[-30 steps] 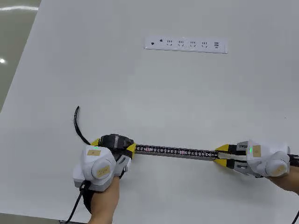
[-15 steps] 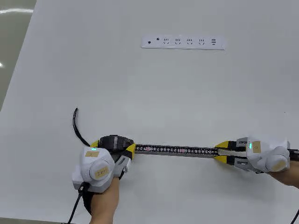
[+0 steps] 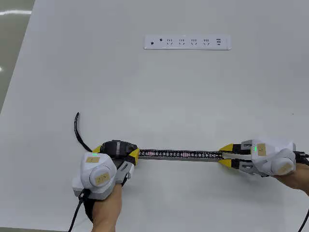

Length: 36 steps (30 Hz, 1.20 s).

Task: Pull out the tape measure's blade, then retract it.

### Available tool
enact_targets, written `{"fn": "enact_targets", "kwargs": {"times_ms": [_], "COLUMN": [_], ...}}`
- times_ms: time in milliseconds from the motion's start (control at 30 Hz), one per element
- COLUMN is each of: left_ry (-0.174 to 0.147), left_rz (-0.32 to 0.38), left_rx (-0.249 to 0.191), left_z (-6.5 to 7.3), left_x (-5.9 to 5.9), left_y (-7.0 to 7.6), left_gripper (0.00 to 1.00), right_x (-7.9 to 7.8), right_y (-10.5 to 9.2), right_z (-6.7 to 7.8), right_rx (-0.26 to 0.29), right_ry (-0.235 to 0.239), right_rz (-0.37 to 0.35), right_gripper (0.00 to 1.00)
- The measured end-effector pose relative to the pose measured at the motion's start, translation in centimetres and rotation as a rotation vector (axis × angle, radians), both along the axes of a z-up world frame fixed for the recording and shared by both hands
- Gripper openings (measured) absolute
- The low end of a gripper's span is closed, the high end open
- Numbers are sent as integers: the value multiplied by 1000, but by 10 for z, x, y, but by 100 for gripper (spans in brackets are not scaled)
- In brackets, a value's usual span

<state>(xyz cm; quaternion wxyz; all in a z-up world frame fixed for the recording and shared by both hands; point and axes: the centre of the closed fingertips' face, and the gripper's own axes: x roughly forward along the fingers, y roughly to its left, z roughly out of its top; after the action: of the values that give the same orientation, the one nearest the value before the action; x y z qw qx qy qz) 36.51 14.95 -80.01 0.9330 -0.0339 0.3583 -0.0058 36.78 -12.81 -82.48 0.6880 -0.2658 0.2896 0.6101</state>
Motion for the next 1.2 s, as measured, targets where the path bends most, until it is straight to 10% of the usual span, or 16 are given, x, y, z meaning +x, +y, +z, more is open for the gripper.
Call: {"fn": "enact_targets", "kwargs": {"times_ms": [1200], "left_ry": [17], "left_rz": [-7], "left_rx": [-26], "left_z": [-2], "left_x": [0], "left_y": [-1], "left_gripper": [59], "right_x": [-4], "right_y": [32], "right_z": [2], "right_rx": [47], "right_ry": [9], "right_rz": [16], "right_gripper": [11]}}
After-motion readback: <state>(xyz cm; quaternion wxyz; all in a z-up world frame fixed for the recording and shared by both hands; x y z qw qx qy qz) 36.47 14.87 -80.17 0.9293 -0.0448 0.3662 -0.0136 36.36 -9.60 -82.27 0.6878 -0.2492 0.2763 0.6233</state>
